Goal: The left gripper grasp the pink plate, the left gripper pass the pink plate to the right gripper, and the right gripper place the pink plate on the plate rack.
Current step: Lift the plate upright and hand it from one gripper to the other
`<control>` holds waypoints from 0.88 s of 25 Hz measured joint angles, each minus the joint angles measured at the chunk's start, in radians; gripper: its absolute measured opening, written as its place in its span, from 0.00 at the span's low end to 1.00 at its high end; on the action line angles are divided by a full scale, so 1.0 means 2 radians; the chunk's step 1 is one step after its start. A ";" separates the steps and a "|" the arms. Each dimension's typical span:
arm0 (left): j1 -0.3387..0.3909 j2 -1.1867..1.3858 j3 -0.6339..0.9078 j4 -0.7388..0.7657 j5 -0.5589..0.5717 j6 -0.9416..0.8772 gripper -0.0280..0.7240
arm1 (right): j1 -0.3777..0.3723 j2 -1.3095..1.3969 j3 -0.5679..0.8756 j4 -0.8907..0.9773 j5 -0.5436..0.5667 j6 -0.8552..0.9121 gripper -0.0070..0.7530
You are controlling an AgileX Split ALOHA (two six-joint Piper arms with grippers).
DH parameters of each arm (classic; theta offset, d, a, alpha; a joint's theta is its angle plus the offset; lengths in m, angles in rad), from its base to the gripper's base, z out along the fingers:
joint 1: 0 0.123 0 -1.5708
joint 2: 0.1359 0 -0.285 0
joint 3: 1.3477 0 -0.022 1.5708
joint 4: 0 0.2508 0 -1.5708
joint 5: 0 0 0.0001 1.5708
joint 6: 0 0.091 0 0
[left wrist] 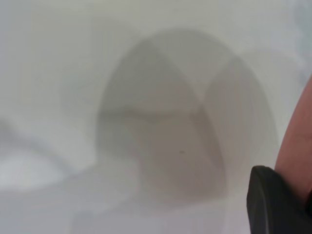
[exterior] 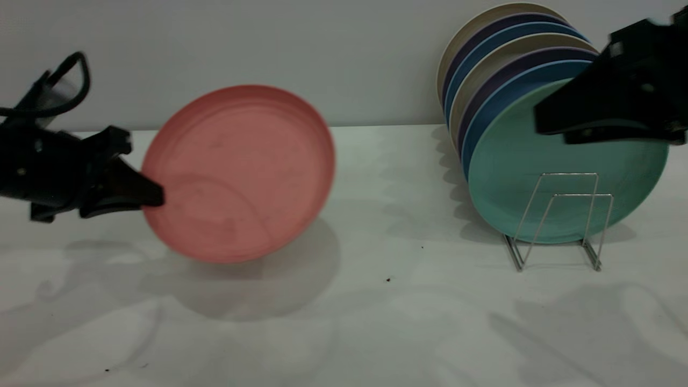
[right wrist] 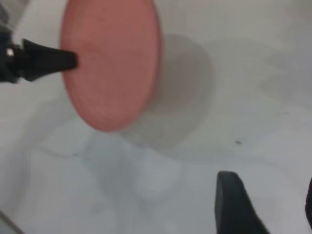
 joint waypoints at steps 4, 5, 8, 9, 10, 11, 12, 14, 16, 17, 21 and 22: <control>-0.031 -0.013 0.000 0.001 0.000 0.004 0.06 | 0.000 0.045 -0.004 0.064 0.042 -0.059 0.51; -0.040 -0.015 0.000 0.001 0.000 0.004 0.06 | 0.000 0.057 -0.008 0.068 0.047 -0.069 0.51; -0.060 -0.018 0.000 0.001 0.000 0.005 0.06 | 0.000 0.080 -0.018 0.076 0.052 -0.077 0.51; -0.069 -0.020 0.000 0.001 0.000 0.005 0.06 | 0.000 0.087 -0.023 0.077 0.052 -0.078 0.51; -0.075 -0.020 0.000 0.001 0.001 0.005 0.06 | 0.000 0.092 -0.025 0.077 0.053 -0.078 0.51; -0.083 -0.021 0.000 0.001 0.001 0.005 0.06 | 0.000 0.096 -0.027 0.078 0.053 -0.079 0.51; -0.089 -0.021 -0.001 0.001 0.002 0.004 0.06 | 0.001 0.100 -0.029 0.078 0.053 -0.079 0.51; -0.103 -0.021 -0.005 0.002 0.005 0.001 0.06 | 0.007 0.106 -0.033 0.079 0.053 -0.081 0.51; -0.115 -0.021 -0.009 0.001 0.008 -0.004 0.06 | 0.016 0.112 -0.034 0.079 0.054 -0.084 0.51; -0.119 -0.021 -0.011 0.000 0.010 -0.006 0.06 | 0.019 0.116 -0.036 0.079 0.054 -0.085 0.51; -0.135 -0.021 -0.012 0.000 0.018 -0.013 0.06 | 0.025 0.127 -0.038 0.079 0.054 -0.086 0.51; -0.138 -0.021 -0.012 0.000 0.019 -0.016 0.06 | 0.026 0.128 -0.038 0.079 0.054 -0.086 0.51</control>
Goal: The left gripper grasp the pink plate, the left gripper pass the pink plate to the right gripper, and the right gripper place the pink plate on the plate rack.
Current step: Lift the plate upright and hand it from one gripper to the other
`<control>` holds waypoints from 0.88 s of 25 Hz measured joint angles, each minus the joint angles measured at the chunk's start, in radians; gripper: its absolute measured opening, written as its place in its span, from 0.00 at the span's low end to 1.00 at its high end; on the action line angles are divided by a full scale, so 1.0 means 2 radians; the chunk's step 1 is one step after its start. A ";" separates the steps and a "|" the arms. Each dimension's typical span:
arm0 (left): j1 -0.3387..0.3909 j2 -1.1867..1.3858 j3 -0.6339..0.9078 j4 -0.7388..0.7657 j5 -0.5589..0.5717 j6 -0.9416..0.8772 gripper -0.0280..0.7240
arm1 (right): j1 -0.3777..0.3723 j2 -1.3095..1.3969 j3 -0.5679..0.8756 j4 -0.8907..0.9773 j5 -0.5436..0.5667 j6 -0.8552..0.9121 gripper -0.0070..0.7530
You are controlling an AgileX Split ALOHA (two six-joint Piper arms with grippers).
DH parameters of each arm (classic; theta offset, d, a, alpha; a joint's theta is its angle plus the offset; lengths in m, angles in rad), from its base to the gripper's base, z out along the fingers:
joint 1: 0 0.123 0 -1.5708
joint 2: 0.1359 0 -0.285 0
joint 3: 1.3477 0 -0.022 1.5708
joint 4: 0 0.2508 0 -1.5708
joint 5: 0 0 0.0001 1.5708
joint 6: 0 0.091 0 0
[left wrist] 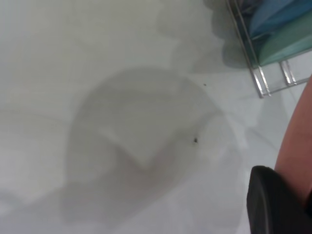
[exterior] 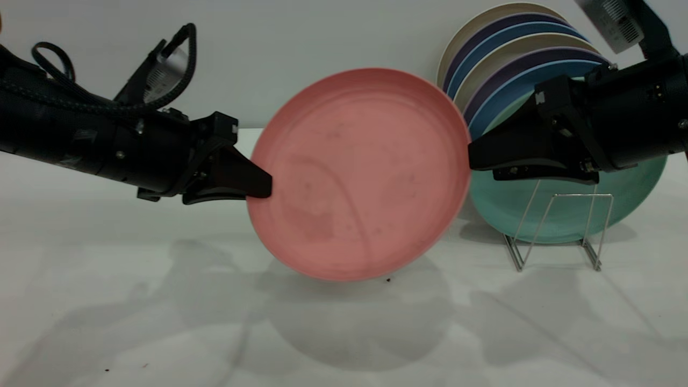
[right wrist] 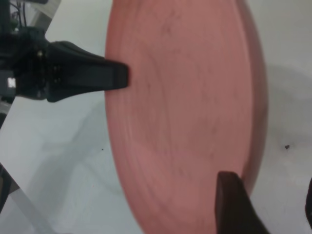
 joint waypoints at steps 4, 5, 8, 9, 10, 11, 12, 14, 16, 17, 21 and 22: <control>-0.012 0.000 -0.001 0.001 0.003 -0.004 0.06 | 0.004 0.000 0.000 0.000 0.001 0.000 0.51; -0.016 0.000 -0.001 0.001 0.004 -0.004 0.06 | 0.004 0.000 0.000 0.000 0.001 0.000 0.51; -0.028 0.000 -0.002 0.001 0.009 -0.007 0.06 | 0.004 0.000 0.000 0.000 0.001 0.000 0.51; -0.031 0.000 -0.002 0.001 0.014 -0.007 0.06 | 0.004 0.001 0.000 0.000 0.001 0.000 0.51; -0.034 0.000 -0.002 0.001 0.020 -0.009 0.06 | 0.004 0.001 0.000 0.000 0.001 0.000 0.51; -0.035 0.000 -0.002 0.001 0.023 -0.012 0.06 | 0.004 0.001 0.000 0.000 0.001 0.000 0.51; -0.036 0.000 -0.003 0.001 0.028 -0.014 0.06 | 0.004 0.001 0.000 0.000 0.001 0.000 0.51; -0.036 0.000 -0.006 0.001 0.030 -0.015 0.06 | 0.004 0.001 0.000 0.000 0.002 0.001 0.51; -0.036 0.000 -0.009 0.001 0.031 -0.016 0.06 | 0.004 0.001 0.000 0.000 0.002 0.004 0.48; -0.036 0.000 -0.009 0.001 0.032 -0.016 0.06 | 0.004 0.001 0.000 0.000 0.002 0.005 0.46; -0.037 0.000 -0.009 0.001 0.036 -0.016 0.06 | 0.004 0.001 0.000 0.000 0.002 0.016 0.25; -0.037 0.000 -0.009 0.001 0.038 -0.016 0.06 | 0.004 0.001 0.000 0.000 0.001 0.018 0.19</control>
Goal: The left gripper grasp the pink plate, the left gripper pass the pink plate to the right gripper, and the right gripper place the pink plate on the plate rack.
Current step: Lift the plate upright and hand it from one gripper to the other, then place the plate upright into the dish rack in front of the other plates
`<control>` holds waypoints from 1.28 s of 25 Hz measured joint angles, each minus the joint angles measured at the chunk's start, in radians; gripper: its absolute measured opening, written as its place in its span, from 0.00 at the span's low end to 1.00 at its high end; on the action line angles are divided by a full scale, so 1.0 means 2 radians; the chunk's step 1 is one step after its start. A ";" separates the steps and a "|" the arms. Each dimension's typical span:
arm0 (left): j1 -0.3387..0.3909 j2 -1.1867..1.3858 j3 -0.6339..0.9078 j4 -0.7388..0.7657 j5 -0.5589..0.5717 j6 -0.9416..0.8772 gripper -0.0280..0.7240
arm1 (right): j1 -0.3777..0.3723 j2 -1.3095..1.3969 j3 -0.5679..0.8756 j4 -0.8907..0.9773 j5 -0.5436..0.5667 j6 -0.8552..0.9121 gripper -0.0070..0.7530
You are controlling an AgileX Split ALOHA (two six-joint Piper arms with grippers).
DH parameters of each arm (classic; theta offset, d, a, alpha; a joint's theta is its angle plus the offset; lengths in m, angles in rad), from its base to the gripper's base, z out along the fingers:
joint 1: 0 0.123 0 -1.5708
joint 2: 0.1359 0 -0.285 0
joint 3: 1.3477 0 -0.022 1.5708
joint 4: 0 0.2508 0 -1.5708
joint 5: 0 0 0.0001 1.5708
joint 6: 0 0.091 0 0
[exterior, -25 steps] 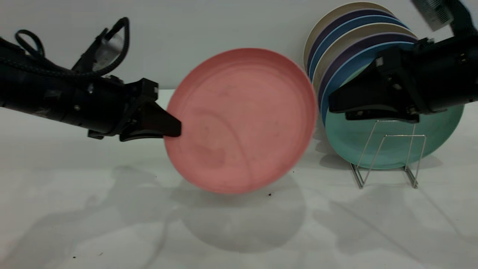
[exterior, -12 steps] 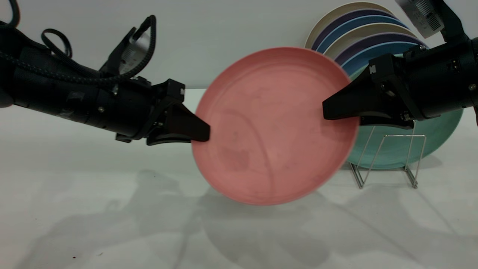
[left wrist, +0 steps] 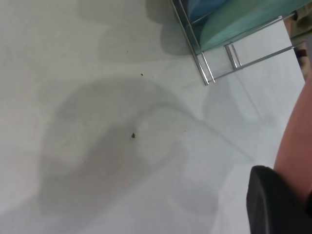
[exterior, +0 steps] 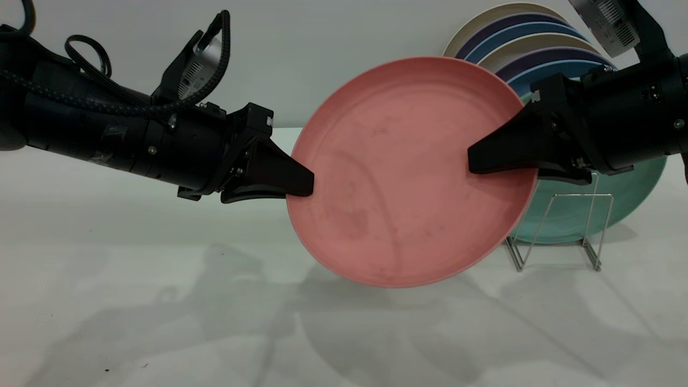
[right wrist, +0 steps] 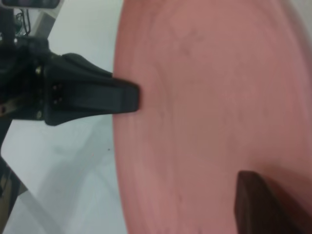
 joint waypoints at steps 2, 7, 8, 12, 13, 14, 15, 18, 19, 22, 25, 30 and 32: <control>0.001 0.000 0.000 0.000 0.011 0.001 0.06 | 0.000 0.001 0.000 0.001 -0.013 0.002 0.12; 0.003 0.000 0.000 0.000 0.026 0.003 0.08 | 0.000 0.001 0.000 0.001 -0.016 0.004 0.12; 0.004 0.000 0.000 0.000 0.030 0.003 0.09 | -0.001 0.001 0.000 0.001 -0.017 0.004 0.12; 0.004 0.000 0.000 0.004 0.047 0.002 0.23 | -0.001 0.001 0.000 0.001 -0.019 0.002 0.12; 0.005 0.000 0.000 0.005 0.052 0.002 0.30 | -0.001 0.001 0.000 0.000 -0.018 0.001 0.12; 0.007 0.000 0.000 0.006 0.056 0.001 0.37 | -0.001 0.001 0.000 0.000 -0.016 0.001 0.12; 0.009 0.000 0.000 0.007 0.064 -0.001 0.44 | -0.001 0.001 0.000 0.000 -0.012 0.000 0.12; 0.013 -0.001 0.000 0.007 0.078 -0.001 0.66 | 0.000 0.001 0.000 -0.002 -0.009 0.000 0.12; 0.016 -0.002 0.000 0.008 0.081 -0.001 0.73 | 0.000 0.001 0.000 -0.003 -0.008 0.000 0.12; 0.029 -0.008 0.000 0.022 0.080 -0.007 0.85 | 0.000 0.001 0.000 -0.004 -0.008 0.000 0.12; 0.047 -0.018 0.000 0.057 0.075 -0.024 0.88 | 0.000 0.001 0.000 -0.004 -0.014 -0.006 0.12; 0.090 -0.035 0.000 0.143 0.046 -0.074 0.83 | 0.000 -0.001 0.000 -0.024 -0.058 -0.056 0.12; 0.108 -0.039 -0.001 0.181 0.029 -0.107 0.82 | 0.000 -0.007 0.000 -0.053 -0.078 -0.081 0.12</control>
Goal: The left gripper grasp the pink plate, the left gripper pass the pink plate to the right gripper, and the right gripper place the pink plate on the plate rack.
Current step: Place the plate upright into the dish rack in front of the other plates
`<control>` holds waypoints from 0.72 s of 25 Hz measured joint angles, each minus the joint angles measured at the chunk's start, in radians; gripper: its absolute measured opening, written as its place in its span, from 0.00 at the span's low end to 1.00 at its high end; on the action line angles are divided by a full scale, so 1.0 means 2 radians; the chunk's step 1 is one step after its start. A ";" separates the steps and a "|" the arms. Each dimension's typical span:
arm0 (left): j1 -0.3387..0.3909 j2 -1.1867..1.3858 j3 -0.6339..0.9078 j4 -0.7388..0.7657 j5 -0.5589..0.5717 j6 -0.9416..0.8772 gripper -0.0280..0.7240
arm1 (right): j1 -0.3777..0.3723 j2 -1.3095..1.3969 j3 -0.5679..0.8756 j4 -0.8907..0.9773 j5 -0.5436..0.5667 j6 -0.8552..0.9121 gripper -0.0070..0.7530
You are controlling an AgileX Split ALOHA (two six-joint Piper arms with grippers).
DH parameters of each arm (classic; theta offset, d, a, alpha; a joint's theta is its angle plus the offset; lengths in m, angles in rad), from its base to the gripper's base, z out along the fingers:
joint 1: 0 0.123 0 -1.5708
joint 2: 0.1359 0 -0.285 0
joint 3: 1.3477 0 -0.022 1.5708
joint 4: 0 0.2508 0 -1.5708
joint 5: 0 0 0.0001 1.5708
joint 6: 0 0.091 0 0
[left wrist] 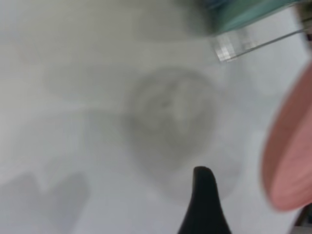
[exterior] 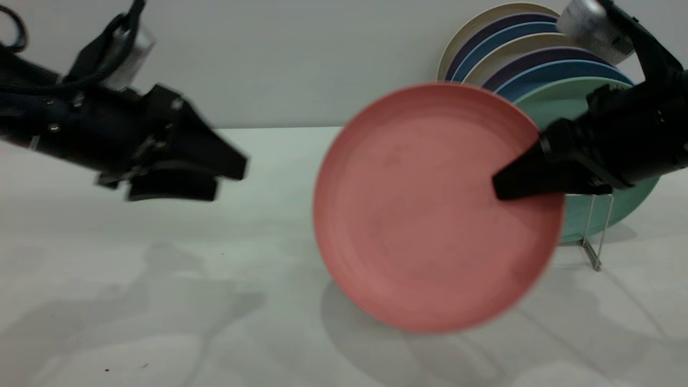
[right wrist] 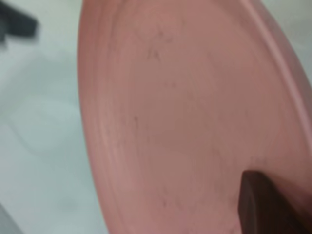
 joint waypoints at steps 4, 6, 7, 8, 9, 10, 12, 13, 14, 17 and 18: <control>0.032 -0.001 0.000 0.065 -0.029 -0.059 0.81 | 0.000 -0.039 0.000 -0.090 -0.035 -0.027 0.12; 0.042 -0.001 0.000 0.083 -0.037 -0.073 0.81 | 0.000 -0.067 0.000 -0.161 -0.043 -0.029 0.12; 0.044 -0.001 0.000 0.090 -0.039 -0.076 0.81 | 0.000 -0.084 0.000 -0.199 -0.045 -0.029 0.12; 0.045 -0.001 0.000 0.092 -0.043 -0.077 0.81 | 0.000 -0.100 0.000 -0.236 -0.048 -0.027 0.12; 0.045 -0.001 0.000 0.093 -0.045 -0.079 0.81 | 0.000 -0.112 -0.001 -0.266 -0.048 -0.022 0.12; 0.045 -0.001 0.000 0.094 -0.048 -0.079 0.81 | -0.001 -0.124 -0.003 -0.303 -0.048 -0.009 0.12; 0.045 -0.001 0.000 0.094 -0.048 -0.079 0.81 | -0.005 -0.138 -0.020 -0.379 -0.037 0.035 0.12; 0.045 -0.001 0.000 0.094 -0.048 -0.080 0.81 | -0.009 -0.140 -0.029 -0.414 -0.029 0.059 0.12; 0.045 -0.001 0.000 0.094 -0.049 -0.080 0.81 | -0.011 -0.140 -0.042 -0.457 -0.018 0.095 0.12; 0.045 -0.001 0.000 0.096 -0.050 -0.080 0.81 | -0.011 -0.140 -0.078 -0.579 0.013 0.177 0.12; 0.045 -0.001 0.000 0.096 -0.050 -0.080 0.81 | -0.011 -0.140 -0.092 -0.616 0.020 0.202 0.12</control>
